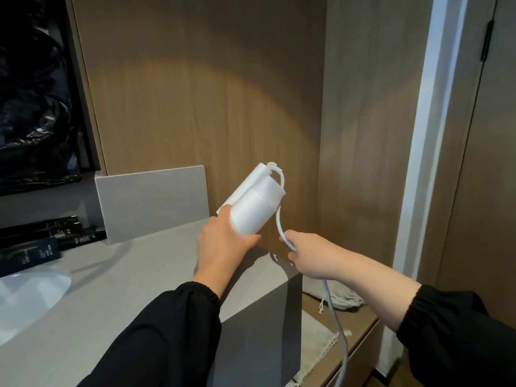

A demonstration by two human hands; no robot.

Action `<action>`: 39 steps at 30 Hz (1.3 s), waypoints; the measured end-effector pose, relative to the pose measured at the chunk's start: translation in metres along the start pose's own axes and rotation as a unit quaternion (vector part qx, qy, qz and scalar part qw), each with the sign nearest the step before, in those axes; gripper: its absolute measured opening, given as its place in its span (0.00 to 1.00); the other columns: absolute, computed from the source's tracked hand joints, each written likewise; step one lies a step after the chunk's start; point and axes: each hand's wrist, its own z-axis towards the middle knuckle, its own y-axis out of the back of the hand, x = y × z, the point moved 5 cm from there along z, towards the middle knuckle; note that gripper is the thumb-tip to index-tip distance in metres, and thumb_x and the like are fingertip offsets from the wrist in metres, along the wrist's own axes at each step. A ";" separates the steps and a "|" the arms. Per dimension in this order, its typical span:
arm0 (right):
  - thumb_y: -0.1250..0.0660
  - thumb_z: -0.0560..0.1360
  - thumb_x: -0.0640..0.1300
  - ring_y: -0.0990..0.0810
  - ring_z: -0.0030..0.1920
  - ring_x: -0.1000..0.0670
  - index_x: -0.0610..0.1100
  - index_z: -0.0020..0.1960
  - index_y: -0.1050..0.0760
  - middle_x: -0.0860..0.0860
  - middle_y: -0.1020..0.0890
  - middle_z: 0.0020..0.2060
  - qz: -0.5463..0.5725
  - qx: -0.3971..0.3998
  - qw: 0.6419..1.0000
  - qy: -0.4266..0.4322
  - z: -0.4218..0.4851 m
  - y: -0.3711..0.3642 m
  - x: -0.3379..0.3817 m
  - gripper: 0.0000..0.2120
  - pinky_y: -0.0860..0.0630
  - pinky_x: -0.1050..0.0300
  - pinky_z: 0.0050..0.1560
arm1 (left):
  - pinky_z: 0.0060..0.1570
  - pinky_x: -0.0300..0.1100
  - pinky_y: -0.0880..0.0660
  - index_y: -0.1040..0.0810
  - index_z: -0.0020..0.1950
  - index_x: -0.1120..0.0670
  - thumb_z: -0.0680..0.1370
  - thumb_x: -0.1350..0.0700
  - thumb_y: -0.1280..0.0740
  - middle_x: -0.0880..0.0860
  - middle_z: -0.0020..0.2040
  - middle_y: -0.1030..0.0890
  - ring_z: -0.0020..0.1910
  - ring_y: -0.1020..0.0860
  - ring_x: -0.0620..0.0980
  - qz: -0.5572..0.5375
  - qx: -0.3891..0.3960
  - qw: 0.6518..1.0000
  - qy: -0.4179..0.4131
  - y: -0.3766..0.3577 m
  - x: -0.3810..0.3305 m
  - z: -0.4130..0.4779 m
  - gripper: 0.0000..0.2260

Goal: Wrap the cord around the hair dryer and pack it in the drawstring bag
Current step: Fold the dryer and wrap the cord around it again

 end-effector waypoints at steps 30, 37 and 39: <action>0.39 0.75 0.34 0.26 0.37 0.51 0.46 0.47 0.25 0.48 0.24 0.38 -0.183 0.039 0.975 0.117 -0.035 0.028 0.048 0.09 0.30 0.62 0.34 | 0.36 0.43 0.32 0.32 0.66 0.47 0.66 0.47 0.27 0.53 0.50 0.26 0.50 0.30 0.54 0.145 0.051 0.975 -0.159 0.004 0.001 0.001 0.30; 0.37 0.79 0.39 0.22 0.49 0.51 0.47 0.56 0.18 0.49 0.18 0.52 -0.075 -0.170 0.972 0.144 -0.007 0.090 0.043 0.11 0.27 0.62 0.48 | 0.33 0.43 0.28 0.31 0.67 0.48 0.66 0.48 0.26 0.52 0.53 0.25 0.52 0.28 0.54 0.150 0.026 0.935 -0.319 0.002 -0.017 -0.011 0.31; 0.33 0.77 0.43 0.21 0.48 0.46 0.45 0.52 0.19 0.48 0.19 0.46 -0.100 -0.243 0.955 0.136 -0.002 0.102 0.038 0.06 0.29 0.58 0.44 | 0.31 0.45 0.26 0.31 0.66 0.49 0.64 0.49 0.23 0.54 0.53 0.24 0.52 0.27 0.55 0.132 0.009 0.927 -0.350 0.004 -0.024 -0.017 0.33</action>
